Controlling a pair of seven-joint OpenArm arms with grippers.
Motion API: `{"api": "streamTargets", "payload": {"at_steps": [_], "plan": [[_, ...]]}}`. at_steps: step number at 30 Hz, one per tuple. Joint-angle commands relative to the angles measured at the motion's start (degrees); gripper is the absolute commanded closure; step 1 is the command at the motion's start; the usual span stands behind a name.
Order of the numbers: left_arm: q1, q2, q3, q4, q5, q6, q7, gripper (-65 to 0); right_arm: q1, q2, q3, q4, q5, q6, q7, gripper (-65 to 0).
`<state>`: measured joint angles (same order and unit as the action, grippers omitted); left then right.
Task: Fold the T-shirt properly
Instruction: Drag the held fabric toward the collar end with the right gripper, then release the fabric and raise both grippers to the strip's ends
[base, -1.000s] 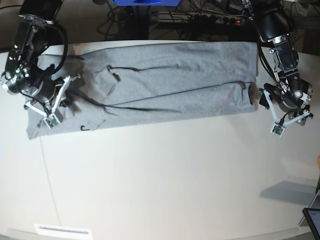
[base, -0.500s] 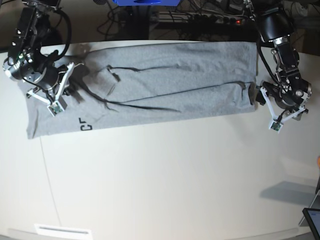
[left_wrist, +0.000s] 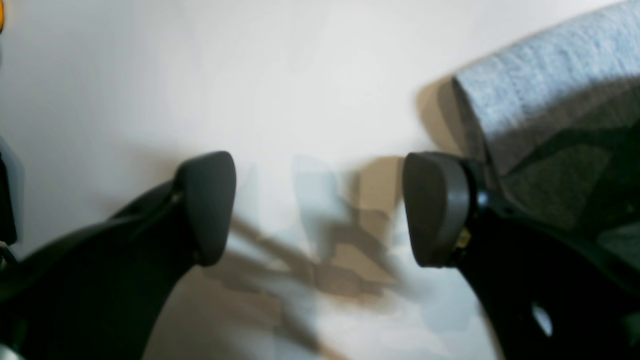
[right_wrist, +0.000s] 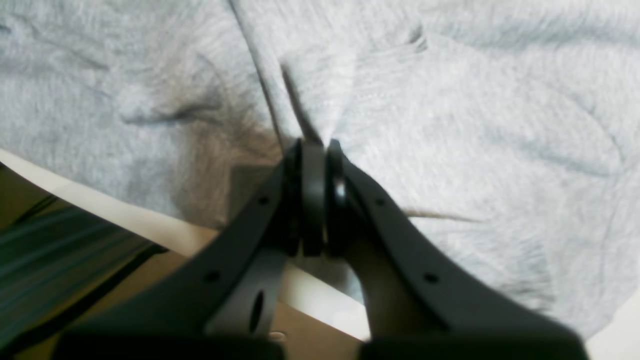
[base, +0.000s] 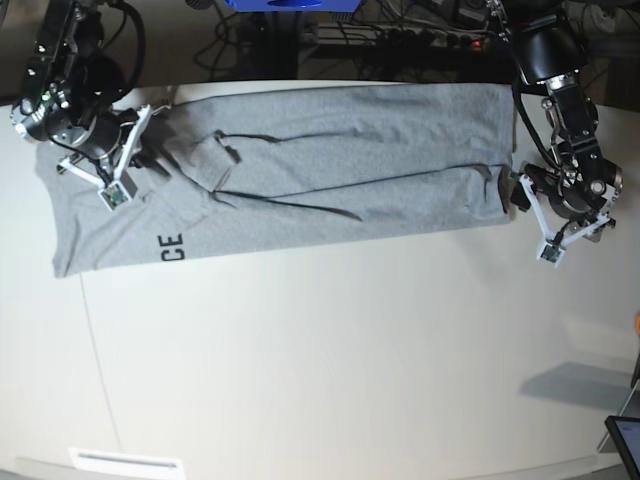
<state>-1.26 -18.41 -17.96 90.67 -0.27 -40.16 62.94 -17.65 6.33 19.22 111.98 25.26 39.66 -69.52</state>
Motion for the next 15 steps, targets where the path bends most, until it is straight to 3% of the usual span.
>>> {"api": "streamTargets", "payload": {"at_steps": [1, 11, 15], "plan": [[-0.8, -1.0, -0.1, 0.9, 0.0, 0.2, -0.6, -50.7, -0.3, 0.1, 1.1, 1.1, 0.6, 0.3, 0.8, -0.1], [-0.8, -0.8, -0.1, 0.9, 0.0, 0.2, -0.6, -50.7, -0.4, -0.2, 1.7, 1.1, 0.6, 0.3, 0.9, -1.6], [-0.7, -0.8, -0.1, 1.2, -0.4, 0.2, -0.6, -50.7, -0.5, -0.2, 1.7, 1.1, 0.6, 0.3, 2.0, -8.1]]}}
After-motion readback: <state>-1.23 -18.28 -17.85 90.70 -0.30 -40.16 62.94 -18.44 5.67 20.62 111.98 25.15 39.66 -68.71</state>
